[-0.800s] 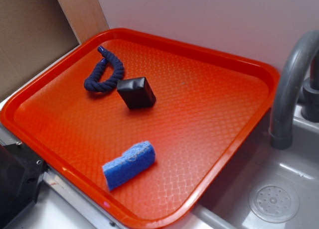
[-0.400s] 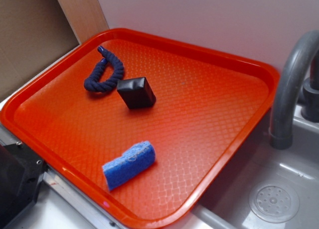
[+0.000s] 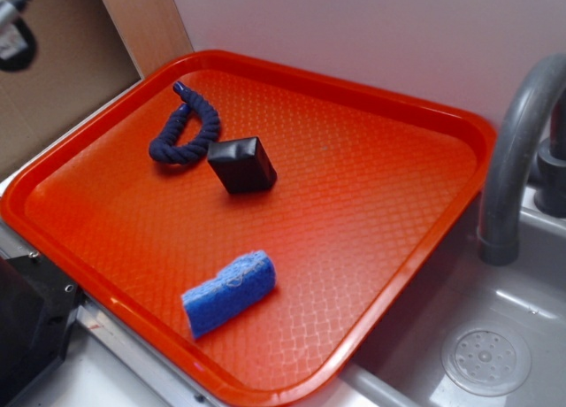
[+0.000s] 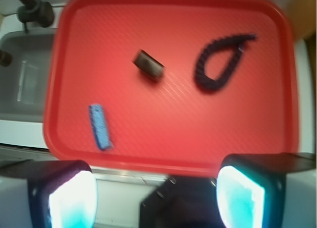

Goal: Grab the blue sponge.

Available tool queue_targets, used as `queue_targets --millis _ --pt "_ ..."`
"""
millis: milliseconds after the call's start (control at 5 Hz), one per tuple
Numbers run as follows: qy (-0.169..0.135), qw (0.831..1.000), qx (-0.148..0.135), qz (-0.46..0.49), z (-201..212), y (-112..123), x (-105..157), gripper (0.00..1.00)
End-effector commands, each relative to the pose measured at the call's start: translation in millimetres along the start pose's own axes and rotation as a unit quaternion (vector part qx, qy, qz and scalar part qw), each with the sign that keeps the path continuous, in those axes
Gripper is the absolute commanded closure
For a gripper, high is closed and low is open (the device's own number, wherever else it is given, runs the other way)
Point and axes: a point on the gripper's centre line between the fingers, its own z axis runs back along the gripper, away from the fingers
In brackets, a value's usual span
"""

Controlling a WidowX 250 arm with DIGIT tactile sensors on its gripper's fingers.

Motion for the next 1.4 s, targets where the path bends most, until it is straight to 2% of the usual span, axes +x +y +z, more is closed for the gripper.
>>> queue_targets --millis 0,200,400,600,800,1000,1200 --pt "0.008 0.996 -0.045 -0.075 -51 -55 19 0.0" --pt "0.046 0.992 -0.056 -0.108 -88 -73 16 0.0" --pt "0.078 0.99 -0.023 -0.119 -118 -80 10 0.0" --pt "0.115 0.984 -0.006 -0.135 -151 -82 3 0.0" --pt "0.137 0.98 0.024 -0.14 -170 -78 -1 0.0" --pt "0.157 0.977 0.03 -0.142 -187 -73 -4 0.0" --pt "0.17 0.973 0.05 -0.148 -197 -74 -7 0.0"
